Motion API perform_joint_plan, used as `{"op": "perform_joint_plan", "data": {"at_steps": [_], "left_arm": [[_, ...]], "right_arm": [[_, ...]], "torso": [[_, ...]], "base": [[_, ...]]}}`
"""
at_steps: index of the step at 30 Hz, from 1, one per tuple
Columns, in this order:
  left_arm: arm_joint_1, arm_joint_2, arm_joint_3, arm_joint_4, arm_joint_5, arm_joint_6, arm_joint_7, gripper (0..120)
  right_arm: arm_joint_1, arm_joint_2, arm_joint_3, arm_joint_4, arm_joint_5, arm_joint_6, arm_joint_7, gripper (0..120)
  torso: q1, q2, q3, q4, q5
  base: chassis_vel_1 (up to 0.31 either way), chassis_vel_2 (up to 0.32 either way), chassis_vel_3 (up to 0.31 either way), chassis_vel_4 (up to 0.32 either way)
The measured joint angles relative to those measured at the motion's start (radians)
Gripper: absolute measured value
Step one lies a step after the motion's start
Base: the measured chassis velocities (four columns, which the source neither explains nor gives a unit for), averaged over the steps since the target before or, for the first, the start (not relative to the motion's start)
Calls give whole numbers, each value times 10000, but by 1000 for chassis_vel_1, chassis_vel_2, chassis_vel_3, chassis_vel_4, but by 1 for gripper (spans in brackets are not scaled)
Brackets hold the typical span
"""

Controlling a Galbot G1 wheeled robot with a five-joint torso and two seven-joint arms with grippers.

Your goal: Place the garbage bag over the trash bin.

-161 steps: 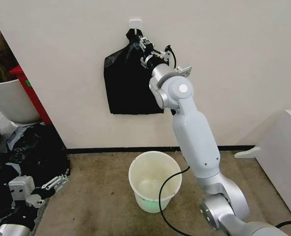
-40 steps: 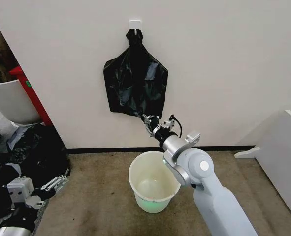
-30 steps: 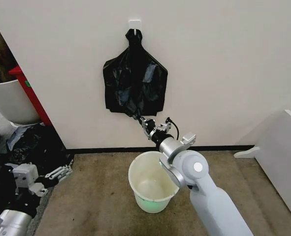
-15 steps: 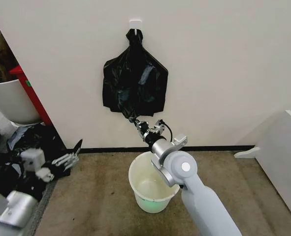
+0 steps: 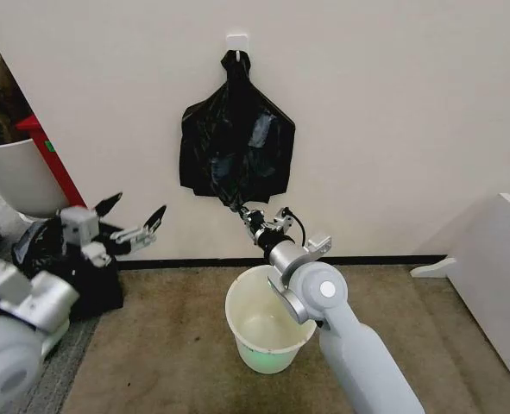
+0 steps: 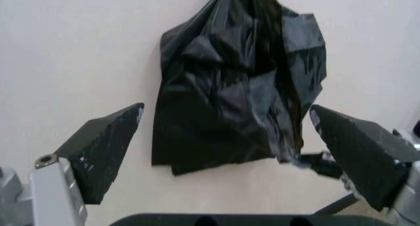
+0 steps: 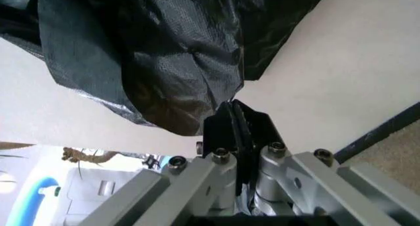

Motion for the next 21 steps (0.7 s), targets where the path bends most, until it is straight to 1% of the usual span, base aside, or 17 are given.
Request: {"op": "perform_joint_plan", "data": {"at_steps": [2,3,4,5,6,7,9,10,21], "left_arm": [[-566,601,130,152,-397,144,-72,100],[-674,729,141,174,-478,183,-78,100],[-886,1054,133,183,-645,282,-71,100],[-977,1228,112,181,-737,340,-50,100],[-1004,1295,100,182,-774,368,-34,100],[-1004,1295,100,182,-774,368,-34,100],[-1018,1333,95,190,-798,385,-12,100],[-1017,1343,85,195,-799,386,-6,100],[-931,1308,50,192,-773,387,35,100]], "right_arm": [[0,0,-2,3,0,0,0,0],[0,-1,-3,4,0,0,0,0],[1,0,-7,4,0,0,0,0],[6,4,-10,3,0,0,0,0],[11,12,-14,-3,-2,0,0,0],[11,12,-14,-3,-2,0,0,0],[20,24,-18,-12,-7,0,0,0],[29,34,-24,-21,-7,0,-1,0],[46,23,-29,-38,-7,0,-3,0]], "torso": [[0,0,0,1,0],[0,0,0,0,-1],[0,0,0,-5,3],[0,1,0,-4,13],[0,0,0,-2,9],[0,0,0,-2,9],[0,0,0,0,-7],[0,0,-1,4,1],[0,0,-1,1,1]], "base": [[0,0,0,0],[0,0,0,0],[0,0,0,0],[0,0,0,0],[0,0,0,0],[0,0,0,0],[0,0,0,0],[0,0,0,0],[0,0,0,0]]}}
